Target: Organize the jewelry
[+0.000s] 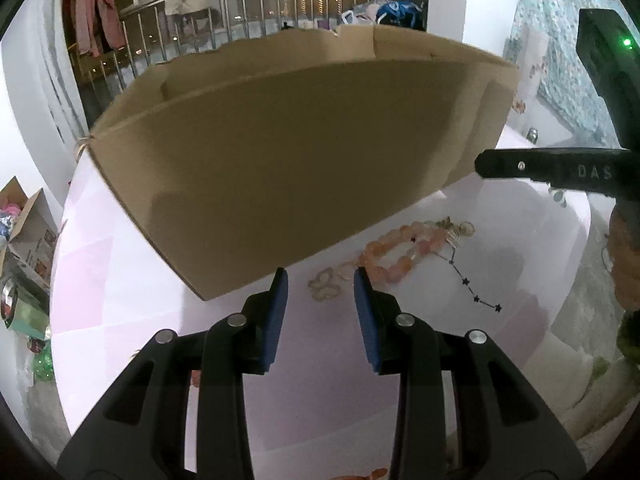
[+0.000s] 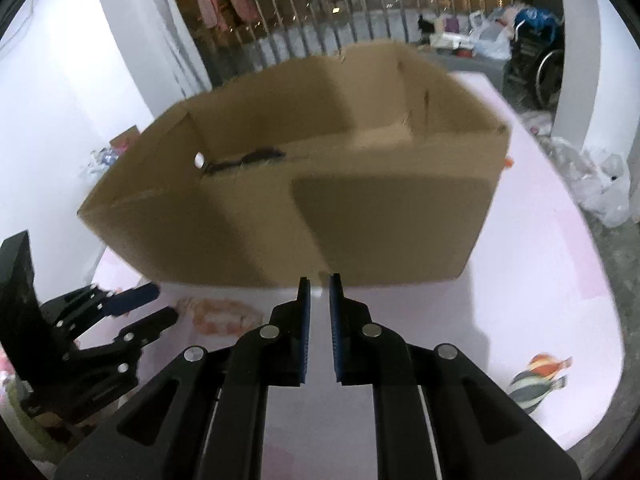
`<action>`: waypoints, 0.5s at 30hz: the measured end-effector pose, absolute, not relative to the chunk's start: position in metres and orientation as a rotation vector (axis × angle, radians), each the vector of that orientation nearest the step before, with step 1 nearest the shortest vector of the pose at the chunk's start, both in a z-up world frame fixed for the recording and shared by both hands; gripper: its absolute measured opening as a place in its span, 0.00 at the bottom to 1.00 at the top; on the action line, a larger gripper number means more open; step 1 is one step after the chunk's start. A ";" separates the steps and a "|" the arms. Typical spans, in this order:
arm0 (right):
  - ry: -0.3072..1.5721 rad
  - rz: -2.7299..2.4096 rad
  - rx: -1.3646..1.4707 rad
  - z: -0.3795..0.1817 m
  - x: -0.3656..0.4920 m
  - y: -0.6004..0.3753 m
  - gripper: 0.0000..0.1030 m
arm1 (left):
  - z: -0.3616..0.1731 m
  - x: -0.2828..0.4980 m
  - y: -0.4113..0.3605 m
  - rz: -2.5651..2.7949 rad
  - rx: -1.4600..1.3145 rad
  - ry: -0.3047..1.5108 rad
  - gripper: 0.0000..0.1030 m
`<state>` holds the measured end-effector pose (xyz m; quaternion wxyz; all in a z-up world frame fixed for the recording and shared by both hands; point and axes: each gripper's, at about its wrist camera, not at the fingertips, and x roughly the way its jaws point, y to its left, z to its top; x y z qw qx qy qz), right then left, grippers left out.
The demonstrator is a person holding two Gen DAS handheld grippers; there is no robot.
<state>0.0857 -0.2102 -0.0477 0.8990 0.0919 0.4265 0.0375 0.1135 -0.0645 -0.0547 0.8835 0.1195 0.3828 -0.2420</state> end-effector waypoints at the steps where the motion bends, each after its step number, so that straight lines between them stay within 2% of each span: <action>1: 0.889 0.085 0.195 -0.050 0.085 -0.210 0.10 | -0.056 0.114 -0.066 -0.505 0.253 0.801 0.31; 8: 0.903 0.121 0.190 -0.055 0.083 -0.204 0.10 | -0.060 0.121 -0.065 -0.497 0.242 0.833 0.30; 15: 0.902 0.122 0.212 -0.055 0.089 -0.209 0.10 | -0.060 0.125 -0.061 -0.526 0.252 0.843 0.18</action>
